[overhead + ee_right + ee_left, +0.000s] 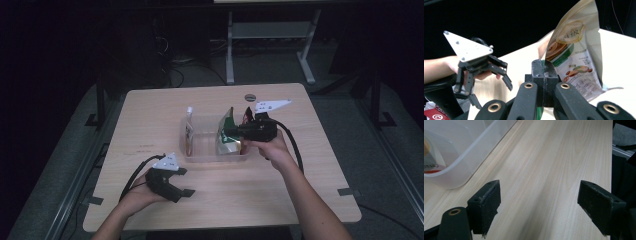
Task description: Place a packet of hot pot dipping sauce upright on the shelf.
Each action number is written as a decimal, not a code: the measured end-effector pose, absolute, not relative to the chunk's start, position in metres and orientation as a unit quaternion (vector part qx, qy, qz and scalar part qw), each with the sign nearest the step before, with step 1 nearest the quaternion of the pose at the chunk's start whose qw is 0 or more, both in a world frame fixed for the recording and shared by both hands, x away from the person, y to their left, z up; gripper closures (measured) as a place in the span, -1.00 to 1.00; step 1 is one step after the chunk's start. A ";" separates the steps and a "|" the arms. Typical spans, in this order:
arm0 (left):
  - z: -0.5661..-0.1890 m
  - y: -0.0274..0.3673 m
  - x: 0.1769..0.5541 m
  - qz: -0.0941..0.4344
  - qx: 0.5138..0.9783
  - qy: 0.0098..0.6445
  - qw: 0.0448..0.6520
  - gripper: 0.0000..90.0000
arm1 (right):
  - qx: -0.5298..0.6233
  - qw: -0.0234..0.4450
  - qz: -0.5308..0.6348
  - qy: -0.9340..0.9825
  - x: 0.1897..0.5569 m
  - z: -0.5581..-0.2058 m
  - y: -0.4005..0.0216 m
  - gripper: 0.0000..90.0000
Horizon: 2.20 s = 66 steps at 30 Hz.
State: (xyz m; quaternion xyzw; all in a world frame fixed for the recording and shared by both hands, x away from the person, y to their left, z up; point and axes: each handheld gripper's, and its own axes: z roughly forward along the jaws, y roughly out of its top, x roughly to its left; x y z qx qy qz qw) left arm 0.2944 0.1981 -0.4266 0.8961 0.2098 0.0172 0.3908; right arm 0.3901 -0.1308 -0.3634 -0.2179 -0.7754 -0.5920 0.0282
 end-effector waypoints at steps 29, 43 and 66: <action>-0.429 0.197 0.295 0.015 0.900 0.206 0.384 -0.60 | -0.233 0.001 -0.581 -0.780 0.392 -0.369 -0.131 0.76; -0.429 0.196 0.294 0.013 0.901 0.201 0.384 -0.61 | -0.232 -0.045 -0.562 -0.793 0.383 -0.364 -0.125 -0.02; -0.416 0.198 0.287 0.018 0.894 0.199 0.401 -0.62 | -0.233 -0.080 -0.531 -0.811 0.337 -0.364 -0.147 -0.34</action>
